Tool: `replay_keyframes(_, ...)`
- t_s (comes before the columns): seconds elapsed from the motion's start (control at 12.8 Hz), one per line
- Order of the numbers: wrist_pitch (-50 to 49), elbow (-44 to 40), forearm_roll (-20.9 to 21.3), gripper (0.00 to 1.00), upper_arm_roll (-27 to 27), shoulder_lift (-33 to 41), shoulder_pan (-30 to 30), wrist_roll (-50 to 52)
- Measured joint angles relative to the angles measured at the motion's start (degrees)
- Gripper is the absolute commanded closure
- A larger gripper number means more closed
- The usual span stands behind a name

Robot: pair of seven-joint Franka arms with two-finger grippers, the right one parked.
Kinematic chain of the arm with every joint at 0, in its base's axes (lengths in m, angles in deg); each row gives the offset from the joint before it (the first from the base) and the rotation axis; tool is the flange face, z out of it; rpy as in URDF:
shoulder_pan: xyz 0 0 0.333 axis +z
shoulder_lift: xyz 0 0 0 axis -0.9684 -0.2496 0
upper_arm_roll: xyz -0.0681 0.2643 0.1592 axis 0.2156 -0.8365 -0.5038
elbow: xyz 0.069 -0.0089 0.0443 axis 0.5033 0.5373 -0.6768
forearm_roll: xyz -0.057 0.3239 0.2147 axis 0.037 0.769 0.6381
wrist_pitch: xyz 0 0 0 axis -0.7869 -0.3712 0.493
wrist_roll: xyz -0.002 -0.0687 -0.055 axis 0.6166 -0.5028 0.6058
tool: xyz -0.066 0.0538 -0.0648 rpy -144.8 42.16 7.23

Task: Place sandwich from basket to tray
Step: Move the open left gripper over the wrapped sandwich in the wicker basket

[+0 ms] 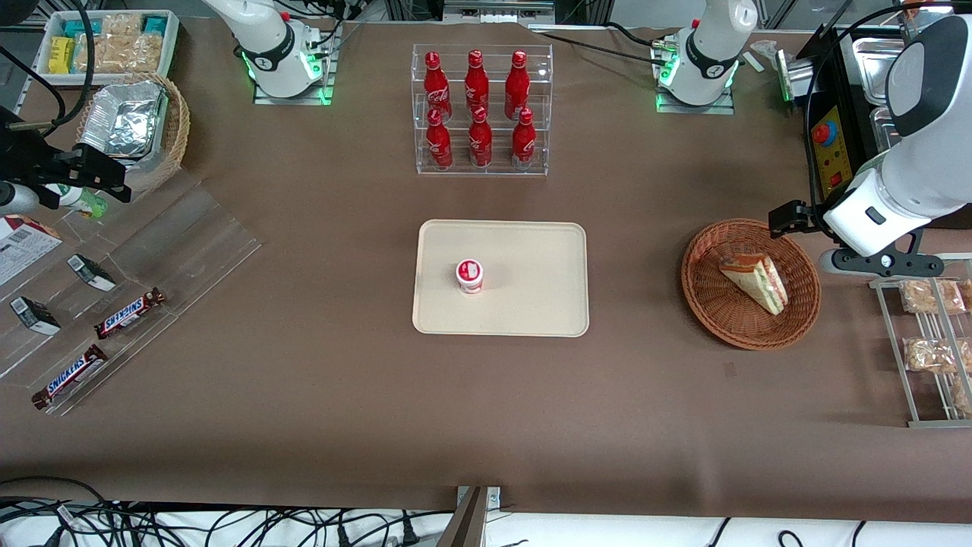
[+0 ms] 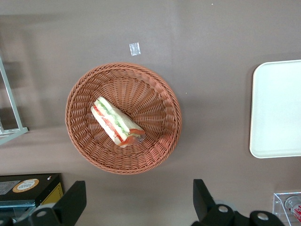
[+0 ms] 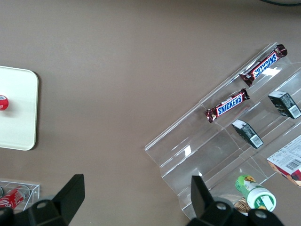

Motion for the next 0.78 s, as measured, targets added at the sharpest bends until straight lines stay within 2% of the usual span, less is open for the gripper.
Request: replay_keyframes(0.78,-0.38,-2.21,0.02,0.0,-0.71,-2.17,2.14,0.12)
